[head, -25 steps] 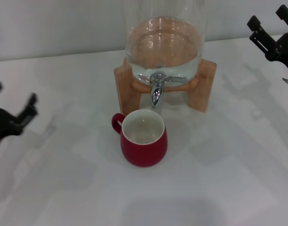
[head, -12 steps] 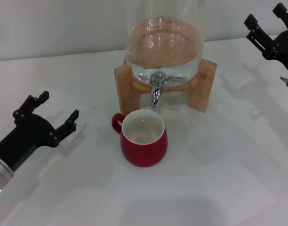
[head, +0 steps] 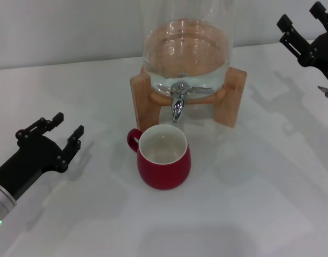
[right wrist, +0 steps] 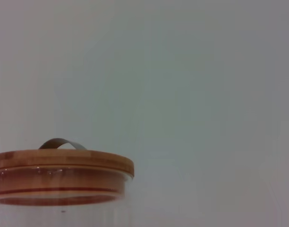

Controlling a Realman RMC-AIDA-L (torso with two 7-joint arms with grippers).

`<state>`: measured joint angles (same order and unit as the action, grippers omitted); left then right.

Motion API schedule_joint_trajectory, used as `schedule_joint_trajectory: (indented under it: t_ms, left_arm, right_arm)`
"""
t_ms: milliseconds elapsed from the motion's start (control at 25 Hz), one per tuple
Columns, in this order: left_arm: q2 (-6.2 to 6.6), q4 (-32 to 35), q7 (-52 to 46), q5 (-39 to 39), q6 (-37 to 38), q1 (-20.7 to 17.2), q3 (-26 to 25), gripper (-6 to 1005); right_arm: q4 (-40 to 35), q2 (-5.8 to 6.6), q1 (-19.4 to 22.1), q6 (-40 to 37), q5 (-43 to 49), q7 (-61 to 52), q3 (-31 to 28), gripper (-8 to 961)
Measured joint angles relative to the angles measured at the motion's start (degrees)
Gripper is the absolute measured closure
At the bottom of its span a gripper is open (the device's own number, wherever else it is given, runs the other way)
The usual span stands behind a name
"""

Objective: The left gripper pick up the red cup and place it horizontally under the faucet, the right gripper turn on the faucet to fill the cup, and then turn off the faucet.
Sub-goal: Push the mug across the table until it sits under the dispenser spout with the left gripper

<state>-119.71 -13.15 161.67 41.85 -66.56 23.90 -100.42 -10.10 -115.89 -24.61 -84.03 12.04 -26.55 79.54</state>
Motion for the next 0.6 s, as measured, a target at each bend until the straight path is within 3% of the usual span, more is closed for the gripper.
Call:
schedule_joint_trajectory:
  t_ms: [200,400,600]
  left_arm:
    - [-0.02,-0.2,-0.3,0.1,-0.1,0.5,3.0,403]
    - [-0.43,-0.4,-0.4,-0.2,0.1,1.8,8.8,646]
    - [-0.57,-0.5,-0.5,-0.3,-0.2,1.7,10.3,648]
  right_arm:
    - [-0.4,-0.04,0.0,0.0,0.0,0.0,0.1,99]
    - [-0.4,-0.04,-0.2,0.0,0.0,0.0,0.7,99]
    - [-0.4,-0.07,-0.2,-0.4,0.0,0.0,0.8,99]
